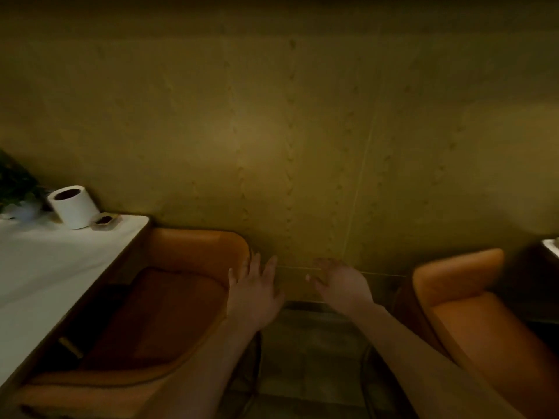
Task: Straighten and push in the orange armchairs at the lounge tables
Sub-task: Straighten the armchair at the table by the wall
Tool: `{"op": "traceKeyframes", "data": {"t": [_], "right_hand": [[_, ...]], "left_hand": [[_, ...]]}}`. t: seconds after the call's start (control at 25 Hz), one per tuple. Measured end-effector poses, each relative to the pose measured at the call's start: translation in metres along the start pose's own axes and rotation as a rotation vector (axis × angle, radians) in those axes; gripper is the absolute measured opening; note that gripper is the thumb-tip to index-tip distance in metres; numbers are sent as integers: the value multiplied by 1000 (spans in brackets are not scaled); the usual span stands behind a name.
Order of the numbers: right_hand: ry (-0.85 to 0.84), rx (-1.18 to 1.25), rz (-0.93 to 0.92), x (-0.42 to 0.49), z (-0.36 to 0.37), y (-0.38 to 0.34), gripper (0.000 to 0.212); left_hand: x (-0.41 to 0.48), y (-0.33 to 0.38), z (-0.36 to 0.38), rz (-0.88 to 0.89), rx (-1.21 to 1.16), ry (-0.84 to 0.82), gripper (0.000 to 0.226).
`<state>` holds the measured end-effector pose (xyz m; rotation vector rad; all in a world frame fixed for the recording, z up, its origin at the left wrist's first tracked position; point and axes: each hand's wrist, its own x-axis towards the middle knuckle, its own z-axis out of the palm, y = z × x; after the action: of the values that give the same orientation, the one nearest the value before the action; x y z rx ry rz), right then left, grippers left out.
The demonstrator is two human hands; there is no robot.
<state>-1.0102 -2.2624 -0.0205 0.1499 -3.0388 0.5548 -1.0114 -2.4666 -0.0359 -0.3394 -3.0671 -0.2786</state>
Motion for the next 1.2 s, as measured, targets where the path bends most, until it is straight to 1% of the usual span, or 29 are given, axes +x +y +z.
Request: {"op": "traceKeyframes", "data": {"t": [0.16,0.28,0.4,0.6,0.72,0.96,1.2], "right_hand": [[115,-6,125,-37,-25,61,48],[129,-18,242,-63,-42,115,41],[128,-34,324,-92,-55,169,46],[157,46,414,-133,-59,239,52],[161,44,463,-153,-52,281,50],[116,64,689,-195,-20,333,52],[62,146,852,-216,16,366,55]], "left_hand": [[11,64,14,109,13,-61,76],[13,116,24,196,-9,-88,76],[16,166,38,274,0,-112,75],[25,237,65,346,24,-195,73],[32,278,84,387,37,-246,72],[47,337,127,494,95,-362,72],[80,363,172,599,171,-455,71]]}}
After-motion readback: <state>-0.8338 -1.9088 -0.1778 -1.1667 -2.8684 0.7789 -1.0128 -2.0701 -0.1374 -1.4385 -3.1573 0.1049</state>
